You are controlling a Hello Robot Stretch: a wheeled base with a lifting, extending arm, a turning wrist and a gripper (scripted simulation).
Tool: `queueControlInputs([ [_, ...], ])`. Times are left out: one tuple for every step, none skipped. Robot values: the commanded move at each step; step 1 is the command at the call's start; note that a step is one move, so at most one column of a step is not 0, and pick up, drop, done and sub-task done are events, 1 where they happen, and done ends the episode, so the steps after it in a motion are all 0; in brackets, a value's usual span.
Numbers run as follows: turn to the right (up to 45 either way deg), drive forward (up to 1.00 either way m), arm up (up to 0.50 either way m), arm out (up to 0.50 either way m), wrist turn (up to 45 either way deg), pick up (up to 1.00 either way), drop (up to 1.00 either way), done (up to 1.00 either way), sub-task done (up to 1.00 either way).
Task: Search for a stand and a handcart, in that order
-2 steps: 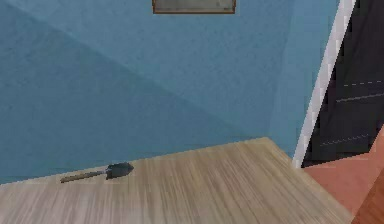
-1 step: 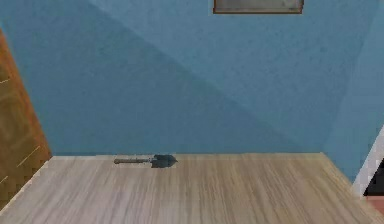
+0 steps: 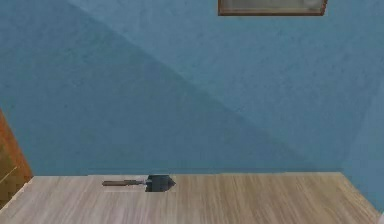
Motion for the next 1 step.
queueControlInputs([
  [-33.0, 0.00, 0.00, 0.00, 0.0, 0.00, 0.00, 0.00, 0.00],
])
